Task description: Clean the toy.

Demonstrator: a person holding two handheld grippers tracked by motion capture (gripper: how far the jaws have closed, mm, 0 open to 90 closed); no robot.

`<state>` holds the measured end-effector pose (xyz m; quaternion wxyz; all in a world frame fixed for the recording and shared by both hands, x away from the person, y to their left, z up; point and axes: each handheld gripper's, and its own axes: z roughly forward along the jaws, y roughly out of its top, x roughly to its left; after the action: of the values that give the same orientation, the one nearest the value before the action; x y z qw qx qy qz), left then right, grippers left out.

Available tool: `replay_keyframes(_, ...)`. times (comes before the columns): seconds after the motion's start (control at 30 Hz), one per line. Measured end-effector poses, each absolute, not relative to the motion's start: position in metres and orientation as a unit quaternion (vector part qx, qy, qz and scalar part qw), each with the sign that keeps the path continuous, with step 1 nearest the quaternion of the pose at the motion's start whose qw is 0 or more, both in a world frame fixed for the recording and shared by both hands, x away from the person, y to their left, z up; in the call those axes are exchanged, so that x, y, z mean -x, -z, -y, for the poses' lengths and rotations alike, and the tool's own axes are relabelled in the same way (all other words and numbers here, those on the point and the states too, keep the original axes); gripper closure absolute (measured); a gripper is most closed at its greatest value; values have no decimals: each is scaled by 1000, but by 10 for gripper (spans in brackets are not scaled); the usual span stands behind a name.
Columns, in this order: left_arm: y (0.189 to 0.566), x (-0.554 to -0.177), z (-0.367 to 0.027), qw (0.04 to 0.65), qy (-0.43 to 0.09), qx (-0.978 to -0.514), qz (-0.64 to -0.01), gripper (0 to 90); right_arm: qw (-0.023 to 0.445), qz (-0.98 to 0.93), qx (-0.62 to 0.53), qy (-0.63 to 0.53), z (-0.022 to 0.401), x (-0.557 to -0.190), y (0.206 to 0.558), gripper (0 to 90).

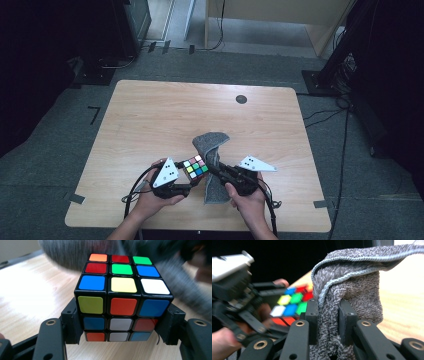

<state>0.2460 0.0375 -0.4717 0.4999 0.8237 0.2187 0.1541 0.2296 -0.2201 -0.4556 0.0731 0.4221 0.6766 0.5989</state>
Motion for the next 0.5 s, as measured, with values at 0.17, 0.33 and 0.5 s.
replay_keyframes(0.17, 471, -244, -35, 498, -158, -825, -213, 344, 73, -673, -428, -599, 223, -230, 456, 744)
replay_keyframes(0.33, 472, -249, -41, 497, -157, -822, -231, 344, 65, -678, -427, -595, 219, -230, 458, 741)
replay_keyframes(0.5, 471, -248, -41, 498, -157, -821, -229, 344, 68, -676, -418, -603, 219, -229, 454, 741)
